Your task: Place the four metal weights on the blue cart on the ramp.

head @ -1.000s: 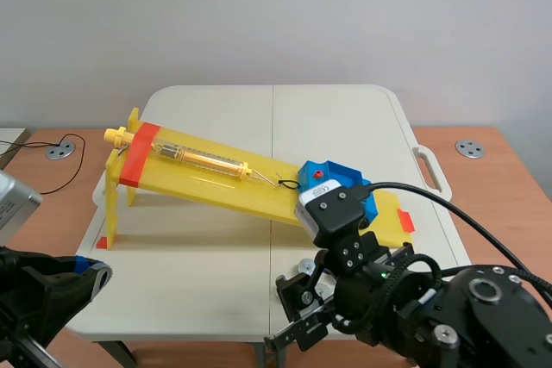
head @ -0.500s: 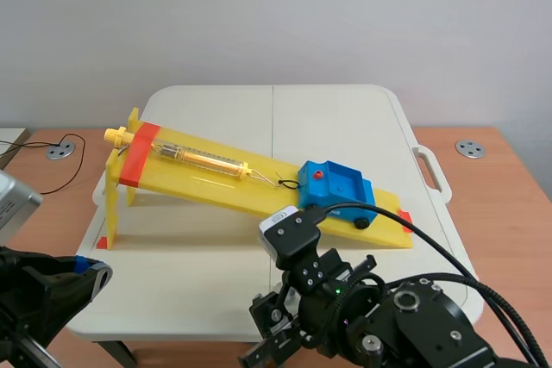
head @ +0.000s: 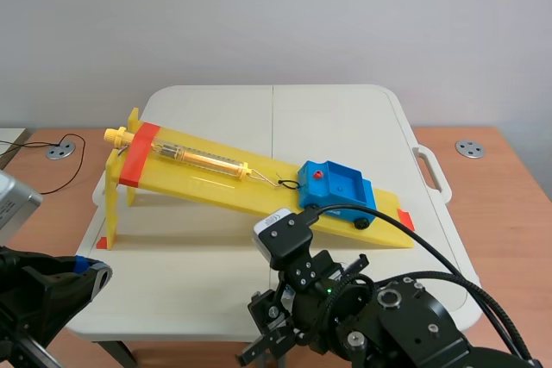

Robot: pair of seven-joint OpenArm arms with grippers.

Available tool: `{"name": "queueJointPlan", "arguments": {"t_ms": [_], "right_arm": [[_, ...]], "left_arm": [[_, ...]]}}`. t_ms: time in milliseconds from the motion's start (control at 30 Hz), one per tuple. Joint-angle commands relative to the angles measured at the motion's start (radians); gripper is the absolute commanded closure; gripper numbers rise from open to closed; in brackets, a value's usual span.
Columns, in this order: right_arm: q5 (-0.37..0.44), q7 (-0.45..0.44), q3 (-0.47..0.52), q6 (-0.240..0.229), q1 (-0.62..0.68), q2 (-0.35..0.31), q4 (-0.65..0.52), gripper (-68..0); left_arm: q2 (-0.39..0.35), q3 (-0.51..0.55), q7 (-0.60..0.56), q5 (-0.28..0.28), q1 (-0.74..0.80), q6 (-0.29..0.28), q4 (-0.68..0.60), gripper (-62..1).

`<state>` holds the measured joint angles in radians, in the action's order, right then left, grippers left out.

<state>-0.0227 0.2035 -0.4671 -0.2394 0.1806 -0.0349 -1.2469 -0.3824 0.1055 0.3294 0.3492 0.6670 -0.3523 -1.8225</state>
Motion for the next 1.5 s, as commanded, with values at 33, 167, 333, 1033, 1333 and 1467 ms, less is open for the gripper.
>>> {"name": "queueJointPlan", "arguments": {"t_ms": [33,167,333,1033,1333,1467], "right_arm": [[0.014,-0.125,-0.005,0.034,-0.070,0.032,-0.032,-21.3],[0.014,-0.123,-0.005,0.034,-0.070,0.032,-0.017,-14.1],[0.014,-0.116,-0.005,0.034,-0.070,0.023,-0.012,-1.5],[0.267,0.004,0.159,0.029,0.124,-0.157,-0.480,-0.6],[0.486,0.080,0.349,-0.001,0.230,-0.158,-0.729,-0.6],[0.541,0.082,0.434,0.000,0.204,-0.132,-0.745,-0.6]], "left_arm": [[0.005,0.013,-0.100,0.075,-0.006,-0.018,-0.043,-2.9],[0.005,0.013,-0.100,0.075,-0.006,-0.018,-0.043,-2.9],[0.005,0.013,-0.100,0.075,-0.006,-0.018,-0.043,-2.9],[0.005,0.013,-0.100,0.075,-0.006,-0.018,-0.043,-2.9],[0.005,0.013,-0.100,0.075,-0.006,-0.018,-0.043,-2.9],[0.005,0.013,-0.100,0.075,-0.006,-0.018,-0.043,-2.9]]}}
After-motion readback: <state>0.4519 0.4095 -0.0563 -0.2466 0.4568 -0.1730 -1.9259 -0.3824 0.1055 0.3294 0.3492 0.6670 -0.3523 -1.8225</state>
